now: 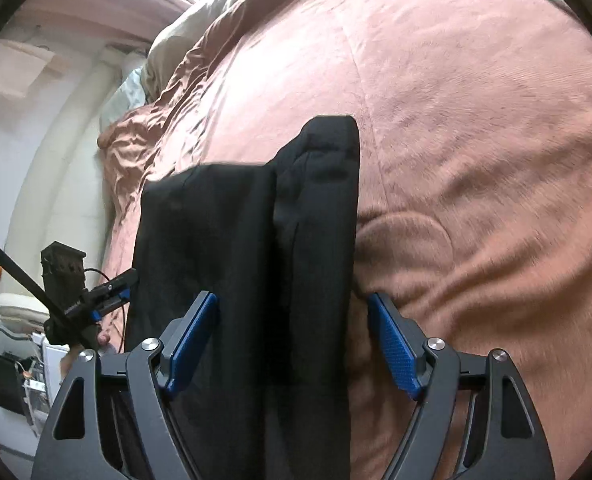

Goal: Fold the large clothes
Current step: 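Close the left tool on the folded black jacket while the right tool grips beside it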

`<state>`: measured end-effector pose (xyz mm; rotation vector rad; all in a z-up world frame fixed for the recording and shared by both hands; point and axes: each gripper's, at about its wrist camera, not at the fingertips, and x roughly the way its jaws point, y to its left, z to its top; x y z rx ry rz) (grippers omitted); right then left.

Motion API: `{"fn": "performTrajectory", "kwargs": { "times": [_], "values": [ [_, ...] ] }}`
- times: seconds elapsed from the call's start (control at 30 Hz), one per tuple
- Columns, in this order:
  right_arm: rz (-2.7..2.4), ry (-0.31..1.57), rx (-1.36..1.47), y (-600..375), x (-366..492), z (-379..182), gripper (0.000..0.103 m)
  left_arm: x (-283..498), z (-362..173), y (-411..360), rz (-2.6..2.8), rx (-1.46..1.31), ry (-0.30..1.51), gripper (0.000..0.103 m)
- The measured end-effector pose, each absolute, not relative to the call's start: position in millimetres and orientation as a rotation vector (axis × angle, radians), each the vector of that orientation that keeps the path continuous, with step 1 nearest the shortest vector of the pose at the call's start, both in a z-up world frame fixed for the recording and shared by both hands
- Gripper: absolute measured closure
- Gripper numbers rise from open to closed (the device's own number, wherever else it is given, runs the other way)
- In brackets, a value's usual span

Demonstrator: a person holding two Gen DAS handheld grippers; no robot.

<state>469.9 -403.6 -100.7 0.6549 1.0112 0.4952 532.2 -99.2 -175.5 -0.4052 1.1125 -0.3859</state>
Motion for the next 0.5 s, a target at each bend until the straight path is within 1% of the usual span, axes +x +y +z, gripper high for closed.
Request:
{"fn": "performTrajectory", "kwargs": {
  "times": [0.13,0.23,0.33,0.37,0.4,0.5],
  "values": [
    [0.515,0.995,0.744,-415.1,481.3,-112.8,0.027,547.8,-174.7,-106.2,-0.388,-0.380,1.072,0.035],
    [0.537,0.989,0.758,-420.4,480.9,-121.4,0.027,548.5,-173.0,-110.7,-0.414,-0.379,1.025,0.041],
    [0.570,1.003,0.767,-422.3,480.9,-124.7,0.027,546.6,-166.0,-113.3,-0.439,-0.359,0.992,0.049],
    [0.584,1.008,0.773,-422.4,481.4,-125.6,0.027,546.4,-162.7,-113.4,-0.445,-0.363,0.981,0.054],
    [0.610,1.018,0.778,-422.6,481.0,-126.6,0.027,546.6,-161.1,-113.7,-0.449,-0.366,0.974,0.057],
    [0.645,1.049,0.752,-421.8,483.4,-130.5,0.027,547.1,-161.7,-114.4,-0.437,-0.359,0.979,0.057]
  ]
}}
